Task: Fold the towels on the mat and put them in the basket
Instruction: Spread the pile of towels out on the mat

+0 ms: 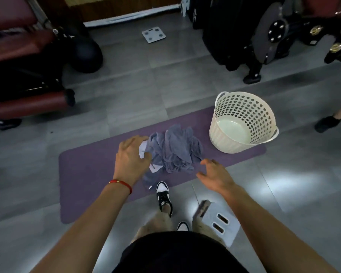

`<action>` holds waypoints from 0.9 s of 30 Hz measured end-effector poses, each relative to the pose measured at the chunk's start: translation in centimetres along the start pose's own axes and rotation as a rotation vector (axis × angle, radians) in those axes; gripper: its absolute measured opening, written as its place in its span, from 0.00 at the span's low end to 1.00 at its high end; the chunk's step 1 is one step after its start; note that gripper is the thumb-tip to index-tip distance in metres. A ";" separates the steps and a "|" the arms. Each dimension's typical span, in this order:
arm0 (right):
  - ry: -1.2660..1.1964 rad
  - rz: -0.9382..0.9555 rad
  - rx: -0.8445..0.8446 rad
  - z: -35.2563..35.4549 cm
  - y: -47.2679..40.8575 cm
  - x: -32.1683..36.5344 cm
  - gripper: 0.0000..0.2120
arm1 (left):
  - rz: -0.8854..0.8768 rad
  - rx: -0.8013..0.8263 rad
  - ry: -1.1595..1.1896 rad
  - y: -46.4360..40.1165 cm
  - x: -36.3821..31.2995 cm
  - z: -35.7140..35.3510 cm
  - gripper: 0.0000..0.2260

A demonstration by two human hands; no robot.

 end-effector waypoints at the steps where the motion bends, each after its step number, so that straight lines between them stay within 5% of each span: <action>1: 0.014 0.001 -0.004 0.8 -1.4 0.1 0.25 | 0.016 -0.001 0.006 -1.5 0.4 -0.5 0.19; 18: 0.124 0.051 0.078 11.3 -19.6 -4.8 0.30 | 0.217 0.082 -0.020 -16.9 1.5 -9.3 0.20; 27: 0.246 0.209 0.320 5.3 -35.5 -13.8 0.23 | 0.520 -0.059 0.002 -15.5 4.8 -26.6 0.23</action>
Point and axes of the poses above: each hand's wrist, its own y-axis away from the middle knuckle, its own z-axis out of the back of the hand, x = y × z, the point moved 2 cm from there along -y, towards the middle knuckle, and after that the axes turned 10 degrees about y, right-handed, at the moved point
